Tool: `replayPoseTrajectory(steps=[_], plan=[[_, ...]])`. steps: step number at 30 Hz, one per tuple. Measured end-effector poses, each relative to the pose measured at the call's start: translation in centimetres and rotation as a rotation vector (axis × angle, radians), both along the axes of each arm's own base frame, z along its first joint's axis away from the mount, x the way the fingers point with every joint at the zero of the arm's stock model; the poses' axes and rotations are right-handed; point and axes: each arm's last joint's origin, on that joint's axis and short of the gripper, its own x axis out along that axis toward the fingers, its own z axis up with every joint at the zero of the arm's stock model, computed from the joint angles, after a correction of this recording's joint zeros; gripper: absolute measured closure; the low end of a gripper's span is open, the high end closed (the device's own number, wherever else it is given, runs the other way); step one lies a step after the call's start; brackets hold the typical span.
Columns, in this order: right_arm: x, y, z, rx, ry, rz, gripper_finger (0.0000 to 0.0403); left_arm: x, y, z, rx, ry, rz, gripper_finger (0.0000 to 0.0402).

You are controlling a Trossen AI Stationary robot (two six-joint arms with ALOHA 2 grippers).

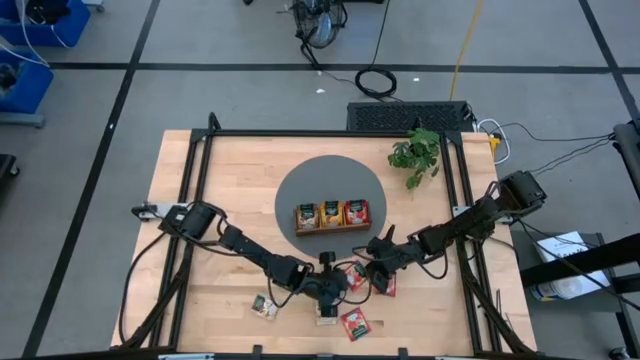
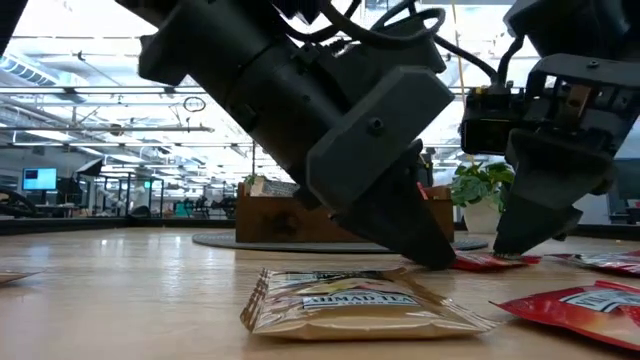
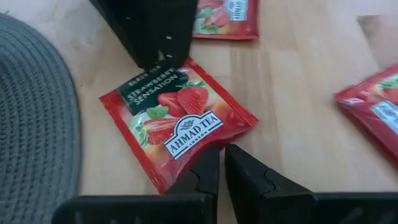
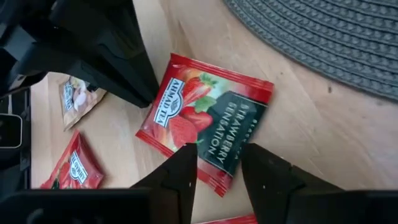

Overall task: Pick & Place Tea
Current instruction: Put the strawberry tea sachet into the right compartment of the wooden organizer

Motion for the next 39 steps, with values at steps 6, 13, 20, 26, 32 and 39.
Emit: replayPoseTrajectory(steps=[6, 13, 20, 26, 32, 39], plan=[[0.1, -0.1, -0.9, 0.007, 0.045, -0.006, 0.0303, 0.6, 0.9, 0.1, -0.028, -0.022, 0.007, 0.0366], [0.2, -0.3, -1.2, 0.012, 0.049, -0.014, 0.0317, 1.1, 1.0, -1.2, -0.042, -0.045, 0.010, 0.0366], [0.3, -0.8, -1.3, -0.008, 0.061, -0.007, 0.0346, 1.0, 0.8, -1.7, -0.047, -0.034, 0.005, 0.0366], [0.3, -0.9, -1.3, -0.044, 0.050, 0.030, 0.0396, 0.6, 0.0, -1.7, -0.052, -0.017, -0.032, 0.0366], [0.3, -0.6, -0.6, -0.054, -0.005, 0.074, 0.0396, -0.9, -0.8, 0.2, -0.060, 0.081, -0.067, 0.0366], [-0.3, 0.6, 1.4, -0.149, -0.134, 0.254, 0.0400, -3.6, -2.6, 3.5, 0.133, 0.056, 0.069, 0.0366]])
